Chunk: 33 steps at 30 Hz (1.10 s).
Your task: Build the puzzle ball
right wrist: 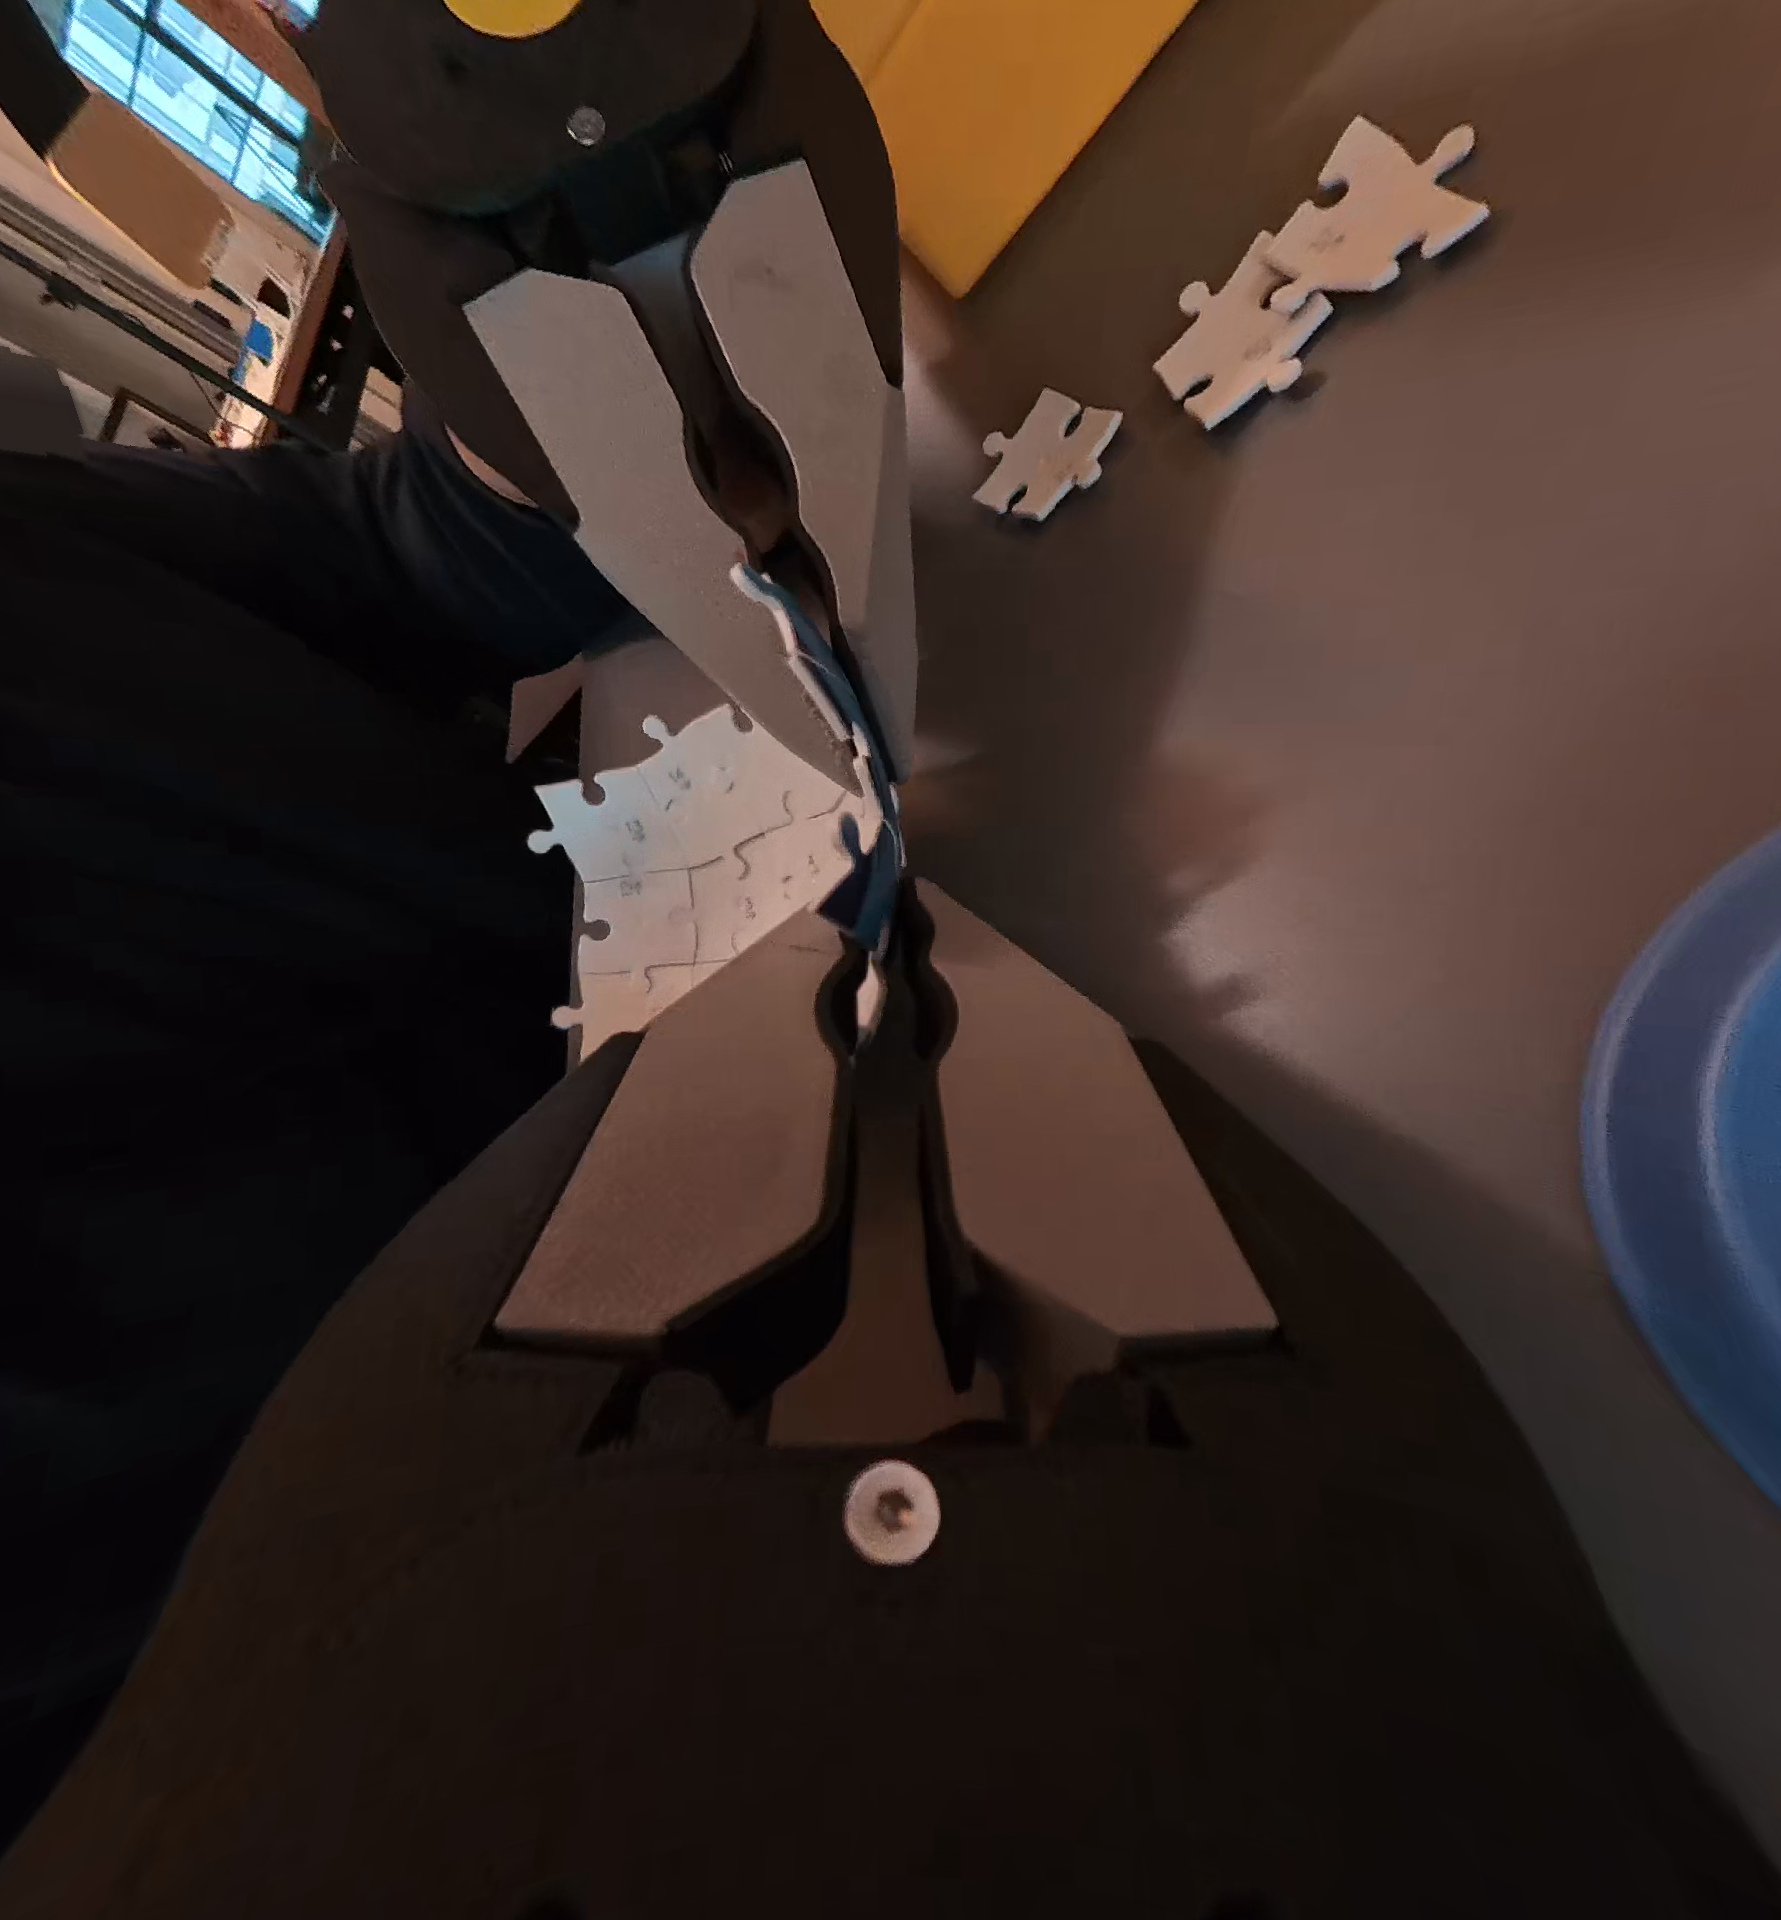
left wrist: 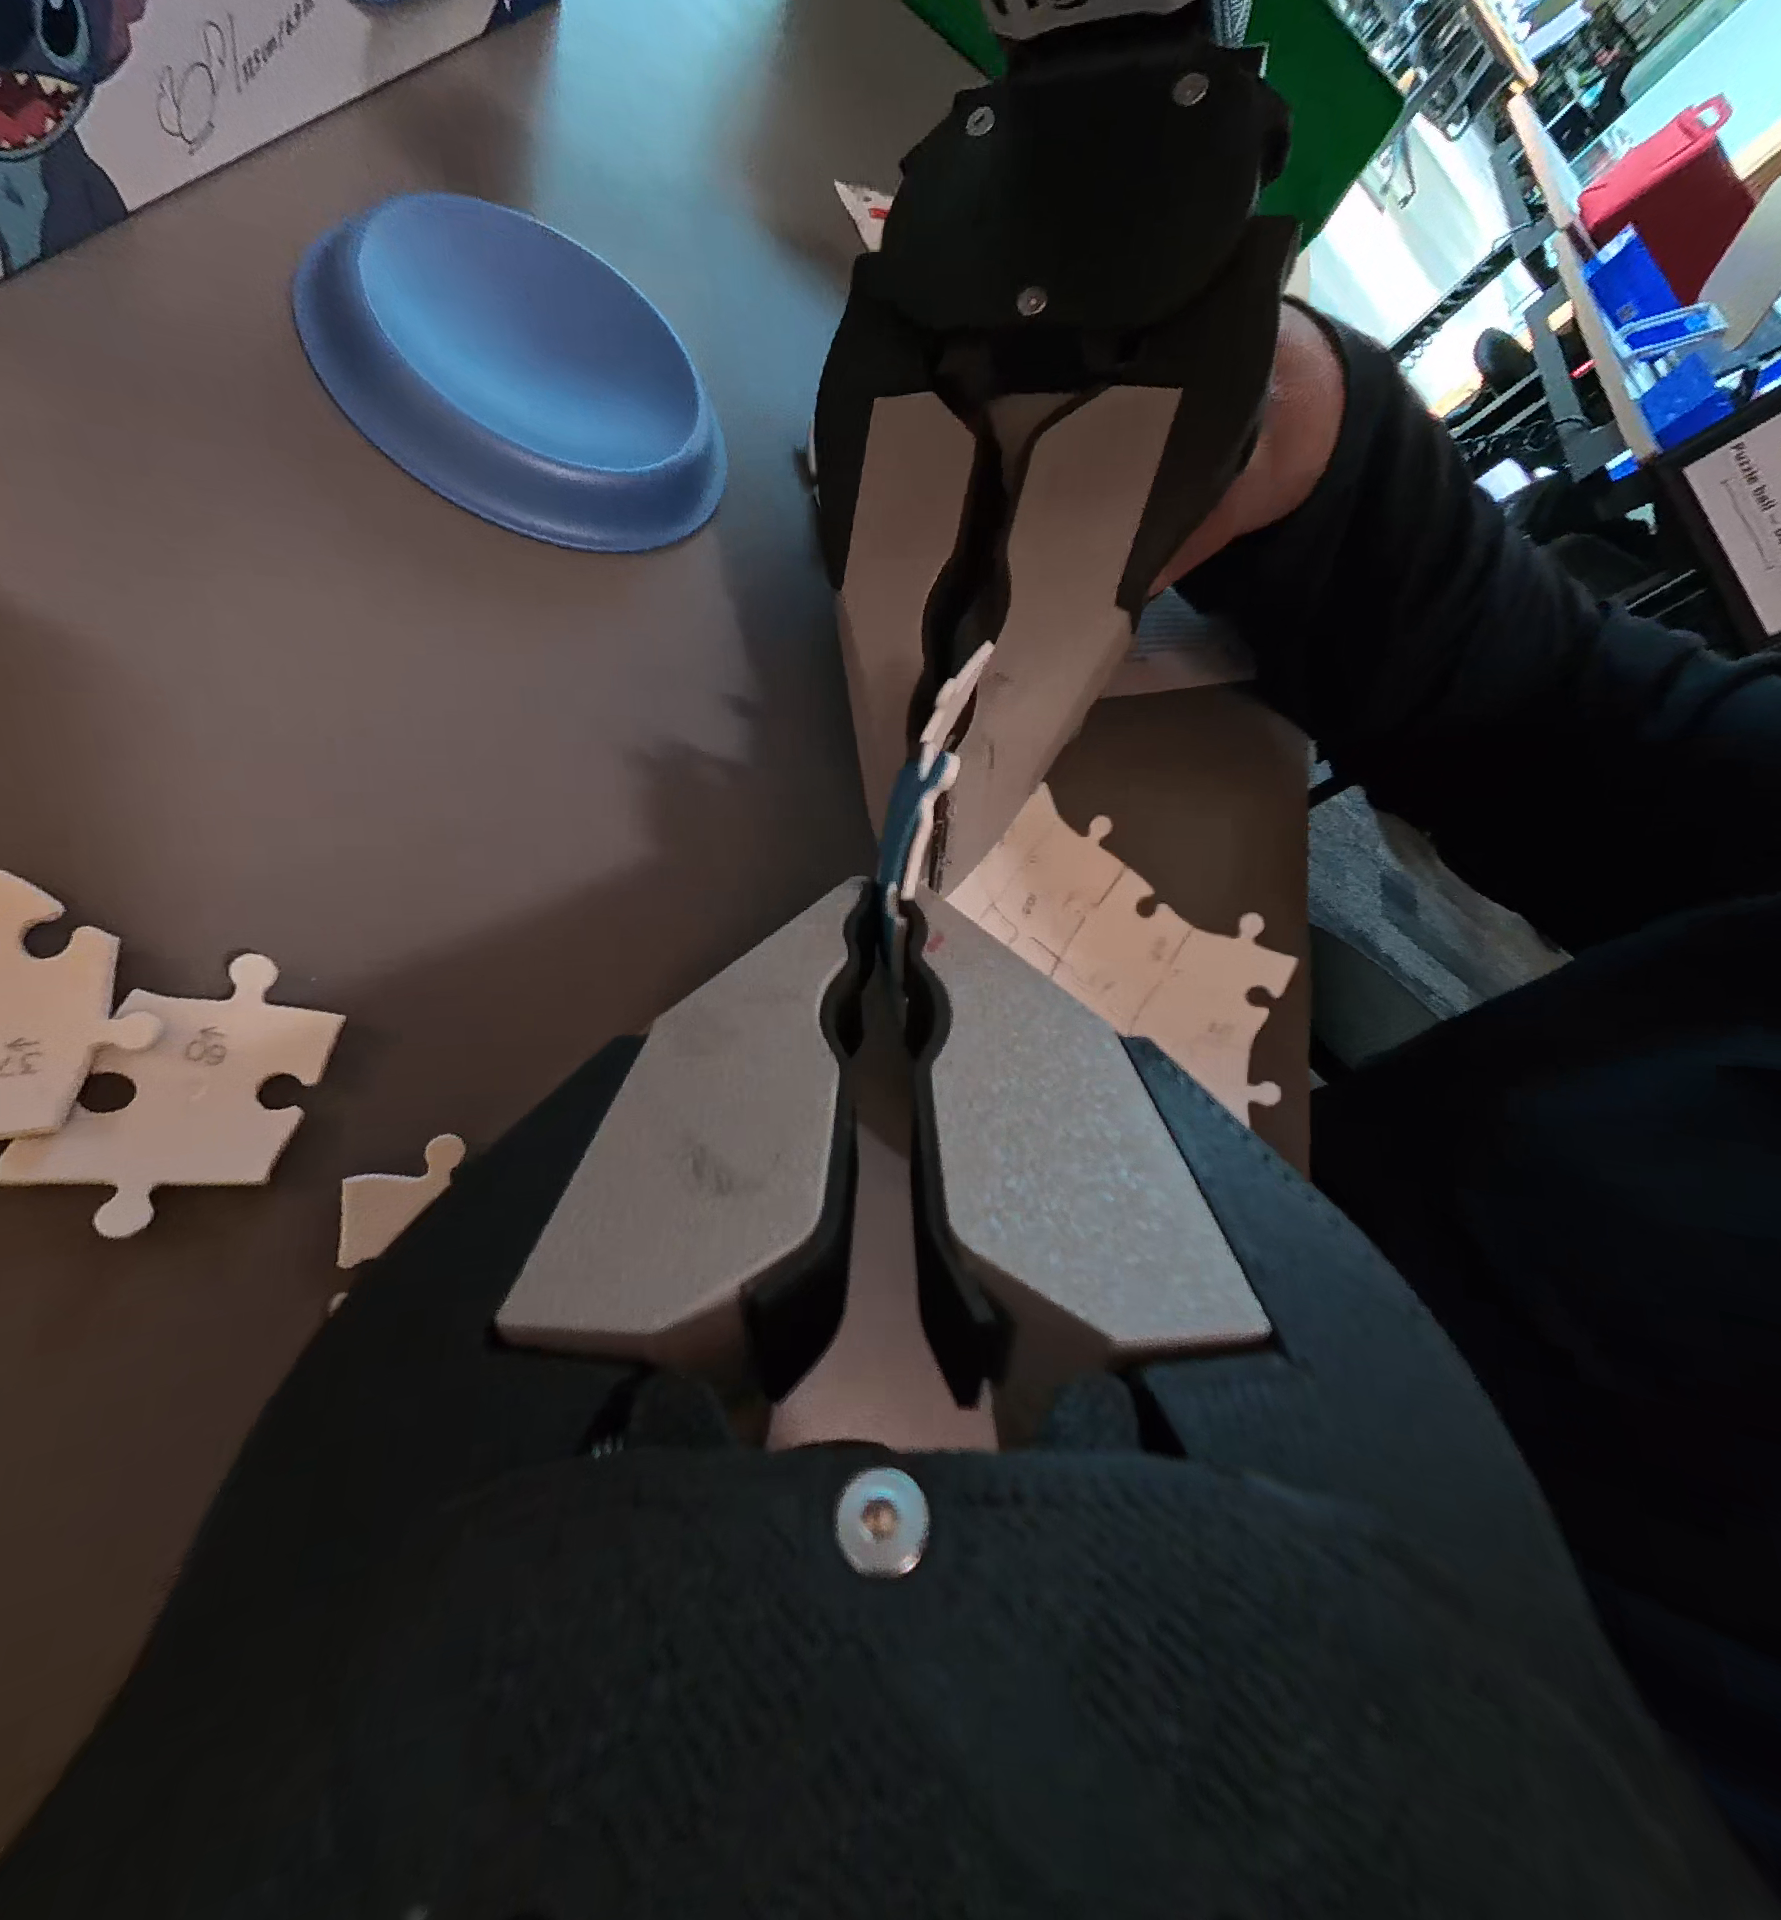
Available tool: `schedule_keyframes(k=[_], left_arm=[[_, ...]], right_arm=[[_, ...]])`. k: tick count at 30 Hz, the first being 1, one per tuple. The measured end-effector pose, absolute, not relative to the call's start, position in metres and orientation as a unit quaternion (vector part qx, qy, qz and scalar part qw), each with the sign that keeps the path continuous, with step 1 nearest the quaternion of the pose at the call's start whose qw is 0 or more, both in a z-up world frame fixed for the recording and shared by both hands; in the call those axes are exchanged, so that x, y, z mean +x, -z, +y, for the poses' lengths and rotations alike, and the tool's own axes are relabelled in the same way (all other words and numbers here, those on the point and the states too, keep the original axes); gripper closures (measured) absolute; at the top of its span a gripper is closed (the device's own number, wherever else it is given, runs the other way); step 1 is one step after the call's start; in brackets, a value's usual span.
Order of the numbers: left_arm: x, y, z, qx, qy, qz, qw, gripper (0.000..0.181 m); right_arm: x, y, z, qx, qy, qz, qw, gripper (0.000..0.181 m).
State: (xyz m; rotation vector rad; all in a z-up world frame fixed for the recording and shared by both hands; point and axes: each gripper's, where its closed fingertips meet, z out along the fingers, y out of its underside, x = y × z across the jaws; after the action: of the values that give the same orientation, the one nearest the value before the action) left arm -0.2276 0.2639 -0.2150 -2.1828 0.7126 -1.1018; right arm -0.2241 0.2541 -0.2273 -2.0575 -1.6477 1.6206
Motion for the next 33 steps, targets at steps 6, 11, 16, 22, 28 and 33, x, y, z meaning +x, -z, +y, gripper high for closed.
schedule_keyframes(k=[6, 11, 16, 22, 28, 33], left_arm=[[-0.229, 0.216, 0.264, -0.822, 0.418, 0.258, 0.288, 0.181], [-0.227, 0.218, 0.262, -0.822, 0.425, 0.256, 0.28, 0.181], [-0.229, 0.214, 0.266, -0.818, 0.435, 0.241, 0.288, 0.181], [-0.232, 0.212, 0.27, -0.82, 0.43, 0.233, 0.297, 0.181], [-0.228, 0.211, 0.267, -0.816, 0.448, 0.228, 0.286, 0.181], [-0.229, 0.214, 0.268, -0.821, 0.439, 0.228, 0.286, 0.181]], right_arm=[[-0.227, 0.228, 0.257, -0.665, -0.519, -0.536, 0.043, 0.181], [-0.225, 0.229, 0.254, -0.67, -0.528, -0.521, 0.019, 0.181], [-0.227, 0.225, 0.256, -0.674, -0.554, -0.488, 0.003, 0.181], [-0.231, 0.222, 0.26, -0.668, -0.554, -0.496, 0.029, 0.178], [-0.237, 0.214, 0.263, -0.662, -0.571, -0.483, 0.046, 0.175], [-0.237, 0.221, 0.264, -0.668, -0.538, -0.51, 0.071, 0.18]])
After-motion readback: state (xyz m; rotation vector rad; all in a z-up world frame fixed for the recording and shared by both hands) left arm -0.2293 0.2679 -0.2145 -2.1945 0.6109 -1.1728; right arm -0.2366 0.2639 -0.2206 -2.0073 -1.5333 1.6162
